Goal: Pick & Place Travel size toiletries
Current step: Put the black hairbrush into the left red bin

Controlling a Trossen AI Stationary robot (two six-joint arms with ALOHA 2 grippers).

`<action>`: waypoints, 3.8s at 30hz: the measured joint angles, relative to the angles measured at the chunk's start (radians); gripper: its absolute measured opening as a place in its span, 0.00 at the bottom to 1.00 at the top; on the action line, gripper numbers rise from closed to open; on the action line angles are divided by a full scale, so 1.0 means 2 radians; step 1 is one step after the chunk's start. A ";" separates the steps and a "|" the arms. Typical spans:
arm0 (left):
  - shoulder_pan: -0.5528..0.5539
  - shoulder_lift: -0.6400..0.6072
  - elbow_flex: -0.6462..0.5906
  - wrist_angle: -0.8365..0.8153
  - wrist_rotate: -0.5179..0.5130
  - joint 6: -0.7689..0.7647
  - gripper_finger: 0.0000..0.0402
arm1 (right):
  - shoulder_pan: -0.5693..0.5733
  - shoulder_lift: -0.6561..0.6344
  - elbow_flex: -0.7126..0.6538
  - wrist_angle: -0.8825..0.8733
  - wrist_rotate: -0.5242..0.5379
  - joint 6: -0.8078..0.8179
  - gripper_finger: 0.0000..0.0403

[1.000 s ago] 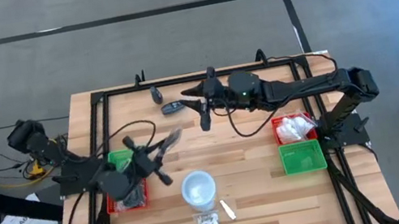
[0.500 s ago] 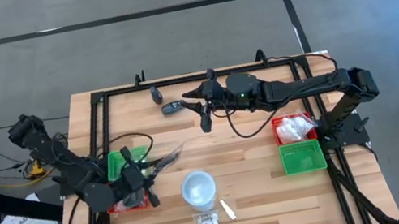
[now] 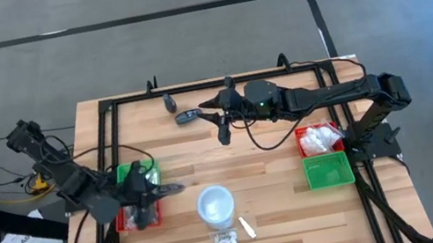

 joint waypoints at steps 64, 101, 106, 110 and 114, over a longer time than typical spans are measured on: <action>-0.007 0.000 -0.135 -0.146 0.325 -0.485 0.09 | 0.000 0.000 0.000 -0.060 -0.002 -0.014 0.29; -0.008 -0.086 -0.139 -0.176 0.337 -0.485 0.44 | 0.000 0.000 0.000 -0.071 -0.002 -0.013 0.29; -0.008 -0.108 -0.139 -0.203 0.337 -0.486 0.43 | 0.000 0.000 0.000 -0.071 -0.002 -0.013 0.29; -0.005 -0.131 -0.139 -0.203 0.336 -0.486 0.41 | 0.000 0.000 0.000 -0.071 -0.002 -0.013 0.29; -0.005 -0.155 -0.139 -0.204 0.334 -0.486 0.41 | 0.000 0.000 0.000 -0.072 -0.002 -0.013 0.29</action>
